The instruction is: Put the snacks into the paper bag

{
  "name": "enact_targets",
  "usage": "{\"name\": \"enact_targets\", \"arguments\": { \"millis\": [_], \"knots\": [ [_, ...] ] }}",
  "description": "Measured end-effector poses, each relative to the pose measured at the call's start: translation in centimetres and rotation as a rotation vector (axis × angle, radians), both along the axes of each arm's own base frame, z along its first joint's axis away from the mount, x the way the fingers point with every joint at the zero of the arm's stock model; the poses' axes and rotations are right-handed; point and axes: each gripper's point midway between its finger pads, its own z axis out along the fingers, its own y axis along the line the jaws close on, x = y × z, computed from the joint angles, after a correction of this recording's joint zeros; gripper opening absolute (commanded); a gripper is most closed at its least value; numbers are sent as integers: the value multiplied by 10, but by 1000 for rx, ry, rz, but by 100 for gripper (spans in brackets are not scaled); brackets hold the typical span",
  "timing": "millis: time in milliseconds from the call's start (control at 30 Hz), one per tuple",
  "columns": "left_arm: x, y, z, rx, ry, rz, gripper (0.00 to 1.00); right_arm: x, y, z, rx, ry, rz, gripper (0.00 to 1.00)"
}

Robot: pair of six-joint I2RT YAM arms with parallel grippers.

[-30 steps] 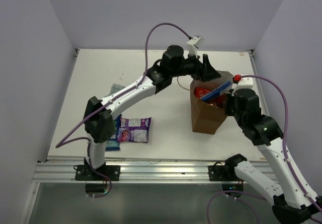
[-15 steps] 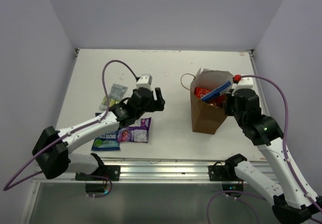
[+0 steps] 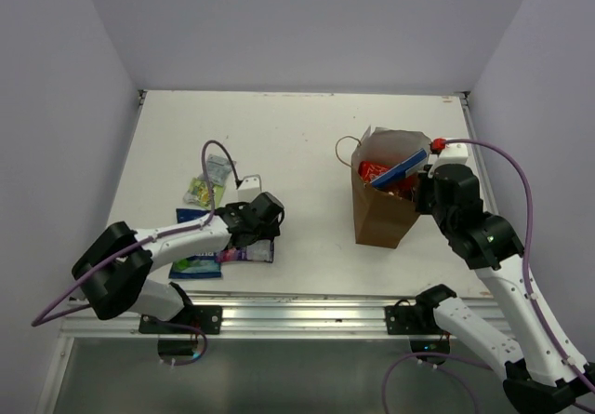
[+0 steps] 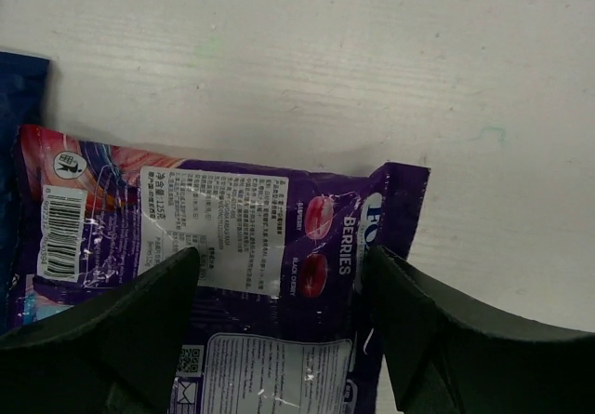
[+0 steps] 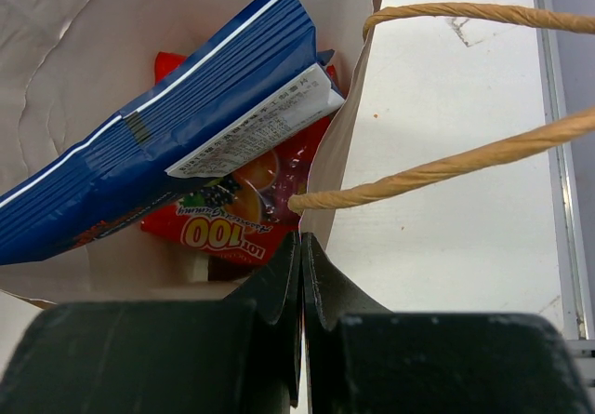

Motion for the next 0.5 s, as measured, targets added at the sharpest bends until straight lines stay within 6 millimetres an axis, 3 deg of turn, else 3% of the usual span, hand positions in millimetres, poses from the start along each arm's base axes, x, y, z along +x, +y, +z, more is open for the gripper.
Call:
{"name": "enact_targets", "arguments": {
  "millis": [67, 100, 133, 167, 500],
  "knots": [
    [-5, 5, -11, 14, 17, 9, 67, 0, 0, 0, 1, 0, 1, 0],
    [-5, 5, -13, 15, 14, 11, 35, 0, 0, 0, 1, 0, 2, 0],
    [-3, 4, -14, 16, 9, 15, 12, 0, 0, 0, 1, 0, 2, 0],
    [-2, 5, -15, 22, 7, 14, 0, 0, 0, 0, 1, 0, 2, 0],
    [4, -7, 0, 20, -14, -45, 0, 0, 0, 0, 1, 0, 2, 0]
  ]
}}
